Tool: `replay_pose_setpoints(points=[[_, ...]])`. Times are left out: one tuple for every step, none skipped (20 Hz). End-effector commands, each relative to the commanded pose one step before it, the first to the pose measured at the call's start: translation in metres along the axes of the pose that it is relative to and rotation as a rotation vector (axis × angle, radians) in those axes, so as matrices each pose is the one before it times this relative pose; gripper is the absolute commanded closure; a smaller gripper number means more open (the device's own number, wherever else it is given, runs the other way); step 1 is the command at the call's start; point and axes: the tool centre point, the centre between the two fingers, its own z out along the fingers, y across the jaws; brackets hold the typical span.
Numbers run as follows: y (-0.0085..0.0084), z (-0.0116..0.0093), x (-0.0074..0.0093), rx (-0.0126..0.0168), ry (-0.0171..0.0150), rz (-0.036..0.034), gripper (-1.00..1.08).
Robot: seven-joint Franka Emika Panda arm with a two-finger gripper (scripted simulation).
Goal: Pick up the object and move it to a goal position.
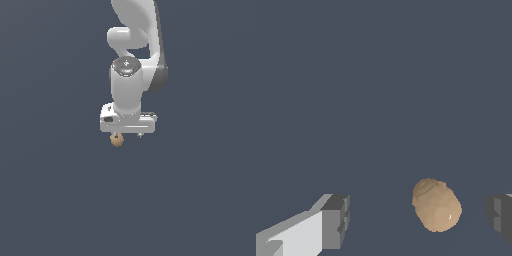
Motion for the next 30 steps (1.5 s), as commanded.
replay_pose_setpoints(points=[[0.00001, 0.00000, 0.00000, 0.00000, 0.00000, 0.00000, -0.92], [0.00047, -0.00030, 0.00010, 0.00017, 0.00014, 0.00095, -0.92], [0.00161, -0.00089, 0.00030, 0.00060, 0.00044, 0.00315, -0.92], [0.00249, -0.00144, 0.00049, 0.00094, 0.00070, 0.00494, -0.92], [0.00352, -0.00201, 0.00067, 0.00134, 0.00099, 0.00691, -0.92], [0.00443, -0.00255, 0.00084, 0.00172, 0.00127, 0.00866, -0.92], [0.00461, -0.00265, 0.00086, 0.00181, 0.00133, 0.00891, -0.92], [0.00358, -0.00205, 0.00066, 0.00142, 0.00105, 0.00682, -0.92], [0.00251, -0.00143, 0.00046, 0.00100, 0.00074, 0.00467, -0.92], [0.00151, -0.00082, 0.00026, 0.00059, 0.00044, 0.00266, -0.92], [0.00045, -0.00022, 0.00006, 0.00017, 0.00013, 0.00066, -0.92], [-0.00061, 0.00034, -0.00011, -0.00025, -0.00018, -0.00116, -0.92], [-0.00083, 0.00036, -0.00009, -0.00028, -0.00021, -0.00091, -0.92], [-0.00010, 0.00001, -0.00001, 0.00000, 0.00000, 0.00000, -0.92], [0.00008, 0.00014, -0.00008, -0.00007, -0.00005, -0.00097, -0.92], [0.00035, 0.00031, -0.00020, -0.00007, -0.00004, -0.00195, -0.92], [0.00045, 0.00055, -0.00033, -0.00016, -0.00010, -0.00323, -0.92], [0.00044, 0.00079, -0.00047, -0.00025, -0.00017, -0.00467, -0.92], [0.00052, 0.00102, -0.00061, -0.00033, -0.00023, -0.00597, -0.92], [0.00060, 0.00125, -0.00074, -0.00040, -0.00029, -0.00726, -0.92], [0.00065, 0.00147, -0.00088, -0.00047, -0.00034, -0.00855, -0.92], [0.00073, 0.00167, -0.00102, -0.00053, -0.00040, -0.00974, -0.92], [0.00082, 0.00186, -0.00115, -0.00057, -0.00045, -0.01087, -0.92], [0.00091, 0.00205, -0.00130, -0.00060, -0.00050, -0.01207, -0.92], [0.00100, 0.00223, -0.00145, -0.00063, -0.00055, -0.01322, -0.92], [0.00103, 0.00241, -0.00161, -0.00066, -0.00060, -0.01441, -0.92], [0.00107, 0.00262, -0.00178, -0.00069, -0.00067, -0.01567, -0.92], [0.00110, 0.00281, -0.00196, -0.00071, -0.00073, -0.01693, -0.92], [0.00112, 0.00300, -0.00214, -0.00072, -0.00079, -0.01817, -0.92], [0.00112, 0.00318, -0.00233, -0.00072, -0.00085, -0.01946, -0.92]])
